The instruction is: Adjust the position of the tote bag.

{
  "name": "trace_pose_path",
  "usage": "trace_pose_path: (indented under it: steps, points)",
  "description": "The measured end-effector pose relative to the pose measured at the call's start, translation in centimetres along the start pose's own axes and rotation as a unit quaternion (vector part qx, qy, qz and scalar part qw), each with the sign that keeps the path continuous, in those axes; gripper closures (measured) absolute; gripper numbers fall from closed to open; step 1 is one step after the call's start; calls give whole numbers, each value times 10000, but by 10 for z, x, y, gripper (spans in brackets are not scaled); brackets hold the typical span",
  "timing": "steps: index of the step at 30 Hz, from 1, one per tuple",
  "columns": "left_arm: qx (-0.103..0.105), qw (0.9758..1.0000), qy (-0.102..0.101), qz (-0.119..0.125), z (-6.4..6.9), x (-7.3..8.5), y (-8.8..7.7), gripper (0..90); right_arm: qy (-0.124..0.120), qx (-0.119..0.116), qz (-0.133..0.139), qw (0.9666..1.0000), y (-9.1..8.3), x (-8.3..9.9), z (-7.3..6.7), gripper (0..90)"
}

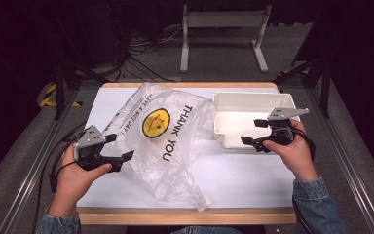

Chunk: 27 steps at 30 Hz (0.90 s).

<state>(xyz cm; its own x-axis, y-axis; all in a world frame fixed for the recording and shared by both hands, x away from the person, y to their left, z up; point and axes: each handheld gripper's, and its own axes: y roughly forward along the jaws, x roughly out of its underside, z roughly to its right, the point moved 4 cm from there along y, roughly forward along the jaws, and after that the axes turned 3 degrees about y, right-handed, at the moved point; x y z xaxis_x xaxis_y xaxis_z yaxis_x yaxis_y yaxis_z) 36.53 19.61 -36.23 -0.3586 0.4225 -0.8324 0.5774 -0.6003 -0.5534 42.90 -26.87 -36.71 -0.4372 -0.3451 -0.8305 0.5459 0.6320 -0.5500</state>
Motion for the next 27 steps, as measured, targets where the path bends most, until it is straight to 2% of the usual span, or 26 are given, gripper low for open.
trace_pose_path:
  steps: [5, 6, 7, 11, 15, 16, 17, 21, 25, 27]
  points:
    - [419, 9987, 290, -64, 21, -9, 6, 182, 10, -12, 3, 10000, 0, 0, -1, 111]
    - [419, 9987, 290, -64, 21, -9, 6, 175, 10, -12, 3, 10000, 0, 0, -1, 111]
    - [542, 9979, 359, -67, 28, -12, 8, 175, 13, -12, 2, 10000, 0, 0, -1, 110]
    - [754, 9956, 561, -27, 43, -19, 16, 152, 27, -12, -31, 10000, 0, 2, -1, 108]
    - [1067, 9913, 773, -14, 61, -24, 29, 138, 56, -2, -37, 10000, -1, 4, -1, 106]
    - [1067, 9913, 773, -14, 61, -24, 29, 137, 56, -2, -37, 10000, -1, 4, -1, 106]
    - [1130, 9902, 815, -16, 65, -25, 33, 137, 47, -3, -55, 10000, -1, 5, -1, 105]
    - [1472, 9838, 1022, -85, 82, -26, 49, 120, 86, 3, -50, 10000, -4, 7, -2, 101]
    - [1665, 9792, 1140, -200, 92, -25, 62, 88, 135, 22, -48, 9999, -7, 10, -1, 97]
    - [1699, 9782, 1169, -246, 95, -25, 68, 72, 158, 26, -53, 9999, -9, 12, -1, 96]
